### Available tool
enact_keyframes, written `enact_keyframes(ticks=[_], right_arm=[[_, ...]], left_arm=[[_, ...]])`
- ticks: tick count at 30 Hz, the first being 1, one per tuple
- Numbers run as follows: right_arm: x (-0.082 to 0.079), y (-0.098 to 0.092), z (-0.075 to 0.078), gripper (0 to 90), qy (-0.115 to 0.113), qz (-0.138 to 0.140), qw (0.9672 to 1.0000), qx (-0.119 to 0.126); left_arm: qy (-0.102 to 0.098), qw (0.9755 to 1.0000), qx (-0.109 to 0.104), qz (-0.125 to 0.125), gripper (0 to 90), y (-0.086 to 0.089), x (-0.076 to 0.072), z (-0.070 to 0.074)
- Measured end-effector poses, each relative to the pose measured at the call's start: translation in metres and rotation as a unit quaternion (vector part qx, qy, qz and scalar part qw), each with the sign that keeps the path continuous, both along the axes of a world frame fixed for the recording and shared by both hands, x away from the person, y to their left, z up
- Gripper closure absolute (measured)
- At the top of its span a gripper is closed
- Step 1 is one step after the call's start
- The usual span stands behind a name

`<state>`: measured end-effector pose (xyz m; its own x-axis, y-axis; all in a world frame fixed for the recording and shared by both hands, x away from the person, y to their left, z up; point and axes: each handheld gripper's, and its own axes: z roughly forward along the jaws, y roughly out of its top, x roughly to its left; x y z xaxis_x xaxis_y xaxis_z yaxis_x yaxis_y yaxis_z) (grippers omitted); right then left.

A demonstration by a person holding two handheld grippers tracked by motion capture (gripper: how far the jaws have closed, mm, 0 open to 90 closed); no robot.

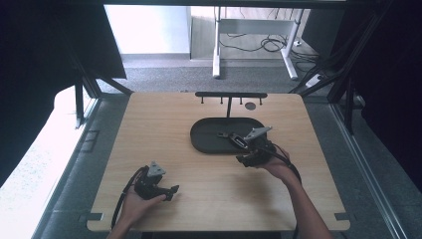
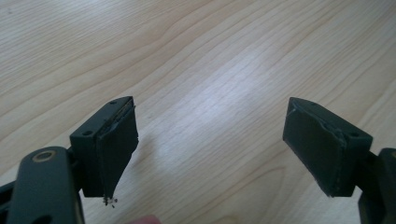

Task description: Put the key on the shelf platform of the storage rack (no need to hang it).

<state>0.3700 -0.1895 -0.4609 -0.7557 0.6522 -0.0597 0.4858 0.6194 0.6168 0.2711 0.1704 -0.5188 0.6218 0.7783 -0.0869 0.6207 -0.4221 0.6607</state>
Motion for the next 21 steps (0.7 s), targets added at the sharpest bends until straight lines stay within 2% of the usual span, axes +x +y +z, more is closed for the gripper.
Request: enact_keyframes(ticks=[7,12,16,19,21], right_arm=[[-0.021,-0.019,-0.01,36.5,-0.004,-0.009,0.9998,0.016],[-0.036,-0.037,-0.019,36.5,-0.012,-0.024,0.999,0.036],[-0.05,-0.057,-0.032,37.7,-0.01,-0.044,0.9974,0.056],[-0.054,-0.067,-0.038,37.6,-0.002,-0.046,0.9979,0.046],[-0.056,-0.072,-0.04,37.9,-0.001,-0.053,0.9971,0.054]], left_arm=[[-0.002,1.0,0.005,-0.001,18.2,-0.001,-0.001,0.0],[-0.003,1.0,0.009,-0.001,18.1,-0.001,0.0,0.0],[-0.003,0.9999,0.011,0.001,18.2,-0.001,-0.001,-0.001],[-0.003,0.9999,0.013,0.002,18.2,-0.001,-0.001,-0.001],[-0.003,0.9999,0.014,0.001,18.1,-0.002,-0.001,-0.001]])
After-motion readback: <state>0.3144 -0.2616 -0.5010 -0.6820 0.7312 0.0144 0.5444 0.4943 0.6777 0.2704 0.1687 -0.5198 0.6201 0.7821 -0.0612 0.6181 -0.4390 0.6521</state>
